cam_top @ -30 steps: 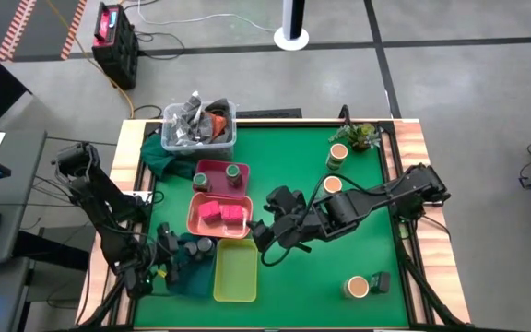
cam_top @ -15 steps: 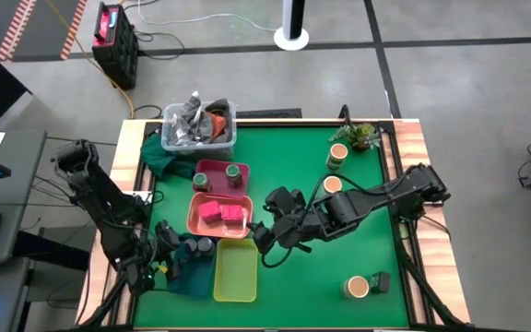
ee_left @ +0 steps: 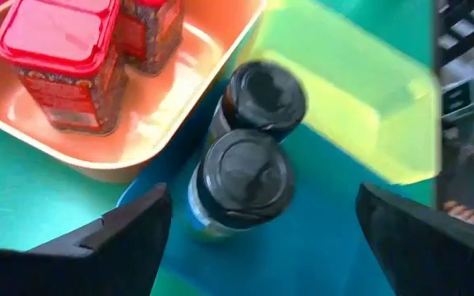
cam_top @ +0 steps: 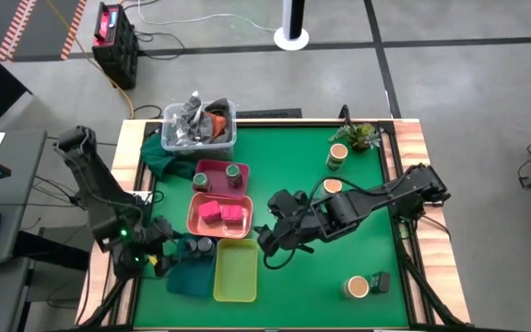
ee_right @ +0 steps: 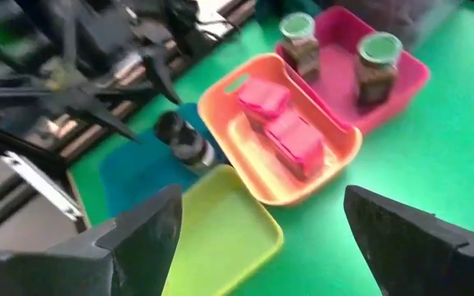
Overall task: Sort spices by type
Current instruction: Put the top black seasoning can into the orange bin
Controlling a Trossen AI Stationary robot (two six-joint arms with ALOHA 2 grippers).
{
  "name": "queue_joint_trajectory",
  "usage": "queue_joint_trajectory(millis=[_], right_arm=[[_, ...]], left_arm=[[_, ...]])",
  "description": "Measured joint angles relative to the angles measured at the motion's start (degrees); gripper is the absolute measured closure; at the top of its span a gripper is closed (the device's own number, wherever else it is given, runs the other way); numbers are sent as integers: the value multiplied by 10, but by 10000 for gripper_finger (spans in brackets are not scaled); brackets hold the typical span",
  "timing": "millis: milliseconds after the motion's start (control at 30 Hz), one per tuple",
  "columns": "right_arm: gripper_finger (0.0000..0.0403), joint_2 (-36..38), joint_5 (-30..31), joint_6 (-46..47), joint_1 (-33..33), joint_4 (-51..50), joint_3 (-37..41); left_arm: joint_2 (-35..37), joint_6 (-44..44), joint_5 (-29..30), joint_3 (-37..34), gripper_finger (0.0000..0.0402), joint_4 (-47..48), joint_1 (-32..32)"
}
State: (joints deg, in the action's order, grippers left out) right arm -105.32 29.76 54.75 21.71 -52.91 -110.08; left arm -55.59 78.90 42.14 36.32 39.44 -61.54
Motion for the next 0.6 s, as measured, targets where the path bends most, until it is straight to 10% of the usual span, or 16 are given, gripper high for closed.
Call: queue_joint_trajectory(millis=[600], right_arm=[[42, 1, -150, 276, -36, -247, 155]], left_arm=[[103, -178, 37, 15, 35, -193, 74]])
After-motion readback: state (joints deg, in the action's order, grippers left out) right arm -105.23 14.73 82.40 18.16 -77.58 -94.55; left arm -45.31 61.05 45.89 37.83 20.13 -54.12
